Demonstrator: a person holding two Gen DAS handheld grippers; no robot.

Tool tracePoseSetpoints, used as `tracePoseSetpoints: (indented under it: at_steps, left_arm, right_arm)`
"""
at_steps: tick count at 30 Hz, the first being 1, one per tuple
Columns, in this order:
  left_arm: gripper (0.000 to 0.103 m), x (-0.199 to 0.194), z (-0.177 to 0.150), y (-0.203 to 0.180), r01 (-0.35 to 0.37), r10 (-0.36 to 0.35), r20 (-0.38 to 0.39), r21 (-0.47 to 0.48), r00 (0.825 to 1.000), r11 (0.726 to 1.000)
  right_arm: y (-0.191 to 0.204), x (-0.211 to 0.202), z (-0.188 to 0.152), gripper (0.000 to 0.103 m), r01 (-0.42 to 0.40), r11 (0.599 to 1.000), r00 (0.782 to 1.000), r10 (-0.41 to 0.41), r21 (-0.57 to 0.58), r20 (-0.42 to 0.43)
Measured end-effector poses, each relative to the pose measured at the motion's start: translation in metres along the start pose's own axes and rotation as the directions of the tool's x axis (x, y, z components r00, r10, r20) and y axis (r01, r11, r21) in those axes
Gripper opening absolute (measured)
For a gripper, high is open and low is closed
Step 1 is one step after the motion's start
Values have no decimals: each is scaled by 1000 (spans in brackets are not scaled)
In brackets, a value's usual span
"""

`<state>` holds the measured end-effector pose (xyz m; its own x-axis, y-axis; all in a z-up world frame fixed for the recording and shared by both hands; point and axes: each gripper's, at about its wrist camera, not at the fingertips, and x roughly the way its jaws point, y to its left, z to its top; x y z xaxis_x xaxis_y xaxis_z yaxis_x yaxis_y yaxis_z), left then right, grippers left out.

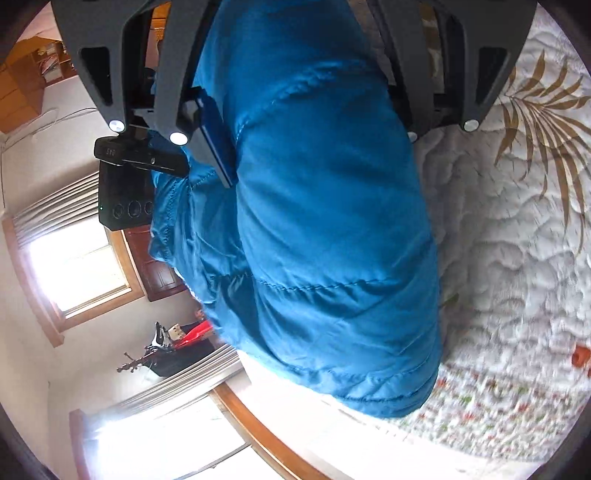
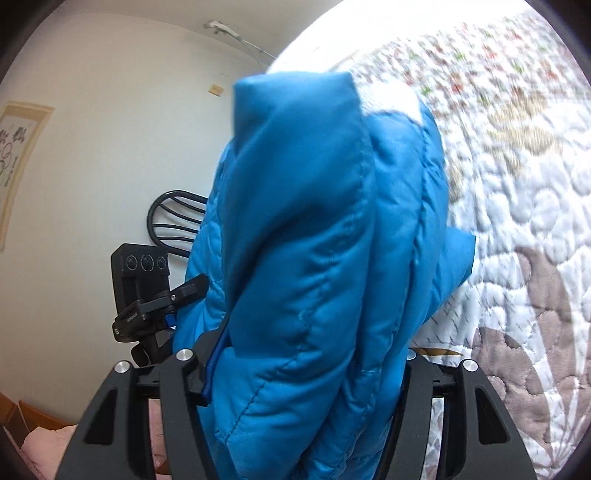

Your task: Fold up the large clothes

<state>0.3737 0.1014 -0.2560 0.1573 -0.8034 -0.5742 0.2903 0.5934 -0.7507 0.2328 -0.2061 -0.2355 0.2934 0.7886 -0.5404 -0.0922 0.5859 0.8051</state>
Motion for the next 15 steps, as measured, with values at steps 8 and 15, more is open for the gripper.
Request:
tracePoseSetpoints:
  at_steps: [8, 15]
  left_arm:
    - [73, 4, -10, 12, 3, -3, 11, -19, 1000, 1000]
    - [78, -6, -1, -5, -73, 72, -20, -32, 997, 997]
  right_arm:
    - [-3, 16, 1, 73, 5, 1000, 1000, -5, 15, 5]
    - [12, 9, 16, 83, 82, 997, 996, -82, 4, 18]
